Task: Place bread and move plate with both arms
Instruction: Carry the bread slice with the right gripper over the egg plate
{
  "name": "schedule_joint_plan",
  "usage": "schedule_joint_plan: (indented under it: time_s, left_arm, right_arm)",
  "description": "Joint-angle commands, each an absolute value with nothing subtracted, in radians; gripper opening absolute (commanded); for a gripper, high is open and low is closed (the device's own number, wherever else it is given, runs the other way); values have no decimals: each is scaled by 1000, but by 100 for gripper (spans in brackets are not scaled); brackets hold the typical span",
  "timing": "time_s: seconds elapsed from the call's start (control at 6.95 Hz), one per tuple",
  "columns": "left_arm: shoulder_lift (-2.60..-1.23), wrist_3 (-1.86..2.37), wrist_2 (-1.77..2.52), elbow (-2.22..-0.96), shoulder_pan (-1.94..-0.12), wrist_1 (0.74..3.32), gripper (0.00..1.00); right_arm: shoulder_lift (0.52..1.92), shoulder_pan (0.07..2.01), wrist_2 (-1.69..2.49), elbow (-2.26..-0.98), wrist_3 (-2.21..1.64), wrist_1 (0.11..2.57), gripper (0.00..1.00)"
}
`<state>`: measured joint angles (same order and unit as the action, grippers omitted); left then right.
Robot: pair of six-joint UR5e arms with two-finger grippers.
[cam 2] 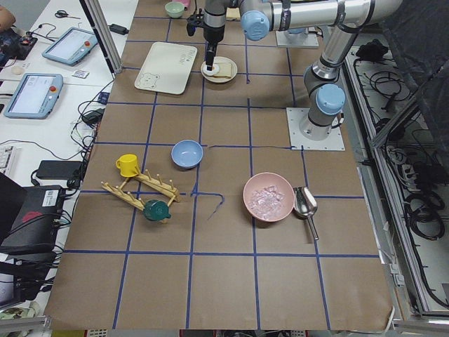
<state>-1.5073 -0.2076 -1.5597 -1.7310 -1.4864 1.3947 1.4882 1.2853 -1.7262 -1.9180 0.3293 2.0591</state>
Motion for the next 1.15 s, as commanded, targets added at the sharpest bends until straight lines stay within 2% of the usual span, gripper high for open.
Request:
schedule_joint_plan:
  time_s: [0.0, 0.14, 0.43, 0.72, 1.01]
  left_arm:
    - [-1509, -198, -1554, -1741, -1488, 1382, 100]
    - [-1508, -195, -1557, -1735, -1488, 1381, 100]
    - [-1506, -195, -1557, -1735, -1486, 1333, 100]
    - [-1506, -195, -1557, -1735, -1486, 1331, 100]
    - [-1509, -195, -1555, -1735, -1486, 1331, 100]
  right_arm:
    - [1430, 1557, -1643, -1670, 83, 1886, 0]
    - [1367, 1675, -1626, -1599, -63, 1875, 0]
    - [1254, 1916, -1628, -1581, -275, 1969, 0]
    - [1195, 2014, -1634, -1586, -354, 2003, 0]
    - [1166, 2026, -1631, -1626, -397, 2017, 0]
